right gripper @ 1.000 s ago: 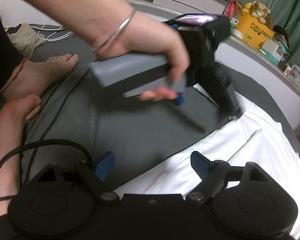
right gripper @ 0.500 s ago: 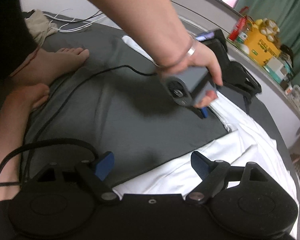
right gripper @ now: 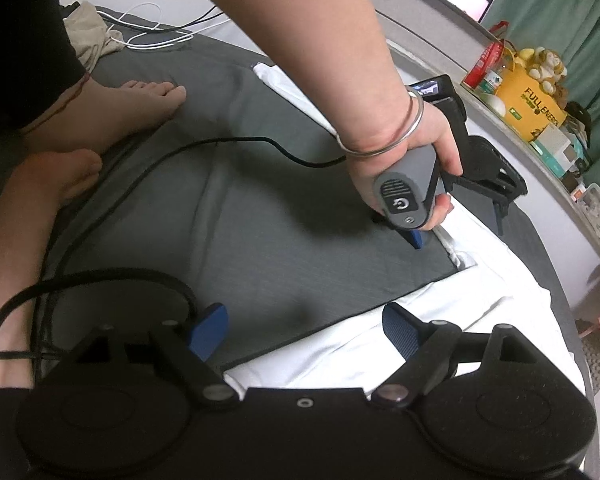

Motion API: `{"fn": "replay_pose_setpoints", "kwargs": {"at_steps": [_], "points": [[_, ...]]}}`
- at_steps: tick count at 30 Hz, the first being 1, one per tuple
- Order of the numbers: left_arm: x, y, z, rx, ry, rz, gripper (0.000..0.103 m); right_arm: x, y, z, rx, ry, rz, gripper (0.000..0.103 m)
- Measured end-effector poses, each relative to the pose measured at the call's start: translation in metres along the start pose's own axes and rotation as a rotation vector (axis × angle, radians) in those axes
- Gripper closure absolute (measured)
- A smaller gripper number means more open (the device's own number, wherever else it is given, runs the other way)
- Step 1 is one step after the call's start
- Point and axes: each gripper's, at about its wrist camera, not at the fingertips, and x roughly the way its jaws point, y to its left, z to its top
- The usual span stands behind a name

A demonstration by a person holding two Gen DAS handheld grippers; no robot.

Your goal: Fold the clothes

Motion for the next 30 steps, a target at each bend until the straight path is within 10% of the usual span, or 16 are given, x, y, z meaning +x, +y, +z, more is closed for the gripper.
{"fn": "replay_pose_setpoints", "kwargs": {"at_steps": [7,16,21,30], "points": [[0.007,-0.004,0.009,0.049,-0.037,0.01,0.007,-0.004,0.002,-0.002,-0.032,0.007,0.002,0.019],[0.02,-0.007,0.009,0.086,-0.08,0.061,0.048,0.001,0.024,-0.005,-0.143,0.065,0.109,0.029],[0.024,-0.009,0.009,0.119,-0.123,0.117,0.092,0.001,0.032,-0.005,-0.169,0.072,0.132,0.039],[0.014,-0.016,0.027,0.219,-0.186,0.172,0.097,0.013,0.008,-0.011,-0.055,0.136,0.108,0.054]]}}
